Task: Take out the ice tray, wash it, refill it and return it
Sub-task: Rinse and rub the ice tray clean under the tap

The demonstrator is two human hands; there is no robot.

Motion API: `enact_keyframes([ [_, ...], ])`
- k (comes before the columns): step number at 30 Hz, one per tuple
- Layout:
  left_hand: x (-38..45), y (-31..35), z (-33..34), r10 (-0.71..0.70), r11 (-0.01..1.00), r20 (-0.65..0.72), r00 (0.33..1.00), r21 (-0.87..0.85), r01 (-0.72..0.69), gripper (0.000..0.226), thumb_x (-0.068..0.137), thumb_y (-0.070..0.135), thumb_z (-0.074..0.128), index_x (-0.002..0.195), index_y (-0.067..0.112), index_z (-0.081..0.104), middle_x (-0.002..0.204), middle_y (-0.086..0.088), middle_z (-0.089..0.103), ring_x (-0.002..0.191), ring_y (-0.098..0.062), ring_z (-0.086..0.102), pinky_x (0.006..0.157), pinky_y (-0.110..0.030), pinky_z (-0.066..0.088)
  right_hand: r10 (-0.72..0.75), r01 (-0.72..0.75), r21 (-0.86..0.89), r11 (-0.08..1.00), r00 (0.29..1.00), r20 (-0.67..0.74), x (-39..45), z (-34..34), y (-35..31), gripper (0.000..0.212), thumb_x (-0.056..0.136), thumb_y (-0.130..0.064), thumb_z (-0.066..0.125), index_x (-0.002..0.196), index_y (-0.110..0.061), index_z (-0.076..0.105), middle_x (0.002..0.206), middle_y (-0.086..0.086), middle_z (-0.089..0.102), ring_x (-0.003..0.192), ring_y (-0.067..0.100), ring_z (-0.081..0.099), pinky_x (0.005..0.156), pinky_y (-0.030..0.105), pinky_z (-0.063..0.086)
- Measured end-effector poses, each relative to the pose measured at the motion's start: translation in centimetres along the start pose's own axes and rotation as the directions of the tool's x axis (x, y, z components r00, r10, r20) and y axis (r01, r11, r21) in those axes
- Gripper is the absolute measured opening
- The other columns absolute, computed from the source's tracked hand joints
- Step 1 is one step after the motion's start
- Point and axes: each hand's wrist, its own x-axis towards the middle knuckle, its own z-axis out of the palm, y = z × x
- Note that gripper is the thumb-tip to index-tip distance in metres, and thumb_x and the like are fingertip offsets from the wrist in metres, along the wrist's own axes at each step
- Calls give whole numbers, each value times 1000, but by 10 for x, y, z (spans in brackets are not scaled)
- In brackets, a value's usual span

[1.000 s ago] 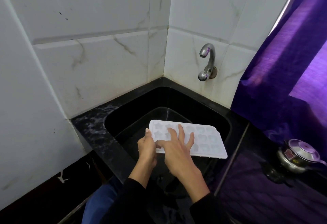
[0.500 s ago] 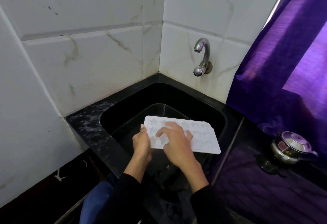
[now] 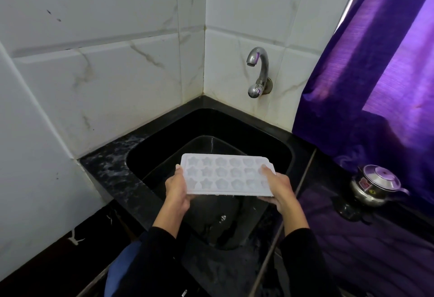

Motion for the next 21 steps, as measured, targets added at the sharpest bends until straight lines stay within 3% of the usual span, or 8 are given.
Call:
enact_keyframes([
  [2, 3, -4, -1, -41, 999, 17, 999, 5, 41, 38, 101, 41, 34, 102, 11, 58, 97, -13, 68, 88, -31, 66, 66, -46, 54, -38, 39, 28, 999, 999, -34, 2, 0, -1, 28, 94, -34, 59, 109, -12, 66, 102, 7, 70, 92, 24, 68, 65, 35, 56],
  [4, 6, -9, -2, -88, 996, 31, 996, -4, 89, 39, 102, 41, 34, 102, 10, 58, 99, -14, 68, 91, -33, 66, 69, -47, 54, -81, 81, -2, 997, 991, -107, 2, 1, -5, 26, 94, -36, 58, 107, -15, 67, 103, 6, 69, 93, 25, 67, 76, 40, 57],
  [6, 8, -14, -2, -97, 995, 30, 995, 7, 97, 37, 101, 41, 36, 98, 11, 58, 98, -14, 68, 90, -32, 66, 74, -48, 55, -129, 127, -22, 992, 982, -137, -3, 1, -10, 18, 94, -36, 57, 89, -21, 66, 97, 4, 68, 91, 24, 66, 86, 44, 56],
  [9, 12, -17, 0, -80, 997, 5, 997, 13, 80, 43, 102, 40, 35, 106, 4, 58, 95, -15, 68, 89, -33, 67, 82, -51, 55, -236, 229, -62, 972, 952, -195, -14, 2, -20, 27, 97, -35, 54, 73, -22, 58, 81, -2, 61, 79, 18, 59, 75, 34, 51],
  [12, 18, -22, 0, -79, 997, 13, 997, 22, 79, 53, 102, 40, 32, 118, -5, 53, 97, -17, 67, 91, -32, 66, 86, -48, 54, -359, 323, -174, 930, 901, -244, -21, 4, -27, 32, 98, -37, 50, 73, -18, 58, 74, -5, 58, 77, 17, 56, 67, 31, 42],
  [16, 22, -31, -1, -138, 990, 82, 987, 26, 136, 59, 103, 41, 29, 130, -8, 45, 117, -23, 62, 99, -32, 62, 88, -43, 49, -467, 393, -297, 870, 851, -241, -27, 7, -33, 32, 98, -40, 47, 86, -15, 64, 81, -2, 61, 90, 23, 57, 85, 39, 46],
  [21, 25, -40, 2, -225, 974, 103, 969, -10, 227, 60, 103, 41, 29, 134, -9, 42, 126, -24, 57, 117, -37, 55, 107, -47, 39, -580, 472, -427, 771, 798, -166, -37, 17, -36, 35, 99, -41, 44, 94, -12, 64, 86, 2, 62, 84, 20, 53, 73, 31, 34],
])
